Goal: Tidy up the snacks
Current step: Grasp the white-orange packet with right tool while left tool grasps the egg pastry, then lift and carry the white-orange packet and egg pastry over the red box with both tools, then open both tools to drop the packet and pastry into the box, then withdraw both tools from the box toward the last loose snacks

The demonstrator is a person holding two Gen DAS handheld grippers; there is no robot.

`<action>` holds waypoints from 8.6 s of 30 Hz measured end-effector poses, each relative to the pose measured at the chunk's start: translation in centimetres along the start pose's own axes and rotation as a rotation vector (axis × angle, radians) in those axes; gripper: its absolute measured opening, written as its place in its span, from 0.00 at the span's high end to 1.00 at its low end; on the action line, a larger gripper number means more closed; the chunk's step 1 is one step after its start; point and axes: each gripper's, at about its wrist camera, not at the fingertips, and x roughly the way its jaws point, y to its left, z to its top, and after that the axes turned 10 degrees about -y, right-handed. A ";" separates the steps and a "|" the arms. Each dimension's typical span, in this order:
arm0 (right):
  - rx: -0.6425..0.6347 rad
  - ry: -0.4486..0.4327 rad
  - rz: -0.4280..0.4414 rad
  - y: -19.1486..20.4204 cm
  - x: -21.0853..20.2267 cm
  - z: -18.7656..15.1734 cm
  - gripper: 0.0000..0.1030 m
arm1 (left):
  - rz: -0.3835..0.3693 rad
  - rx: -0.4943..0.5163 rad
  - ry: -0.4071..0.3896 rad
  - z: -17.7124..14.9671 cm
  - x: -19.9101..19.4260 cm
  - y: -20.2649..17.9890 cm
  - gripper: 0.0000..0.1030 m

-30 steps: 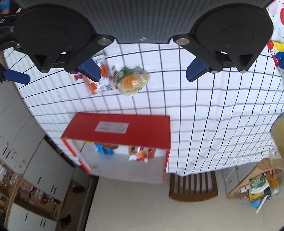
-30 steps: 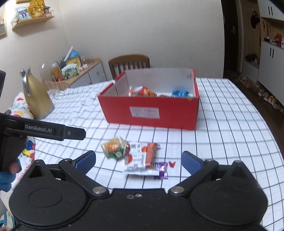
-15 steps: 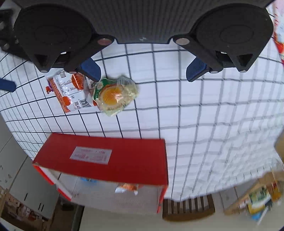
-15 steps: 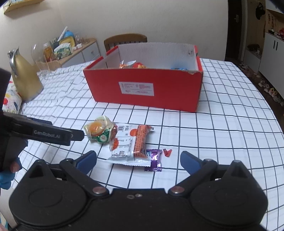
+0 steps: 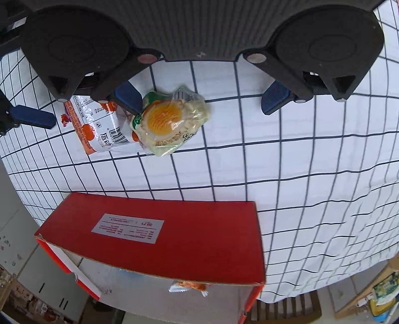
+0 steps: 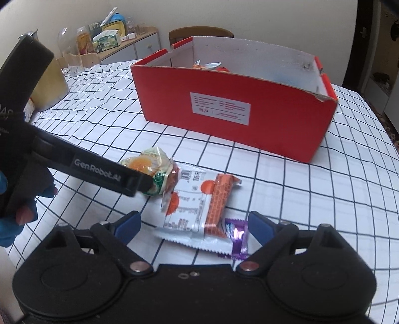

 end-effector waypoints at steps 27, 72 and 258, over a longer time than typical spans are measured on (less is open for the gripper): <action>0.027 0.072 -0.012 0.1 3.1 0.2 0.40 | -0.151 0.082 0.015 0.2 -0.2 -1.3 0.50; 0.132 -0.132 -0.015 0.5 -7.4 3.3 0.53 | -0.096 -0.109 -0.128 0.4 -11.2 -0.5 0.65; 0.095 -0.391 -0.049 -3.4 -13.0 8.2 0.00 | -0.070 0.114 -0.425 5.9 -17.4 -4.5 0.18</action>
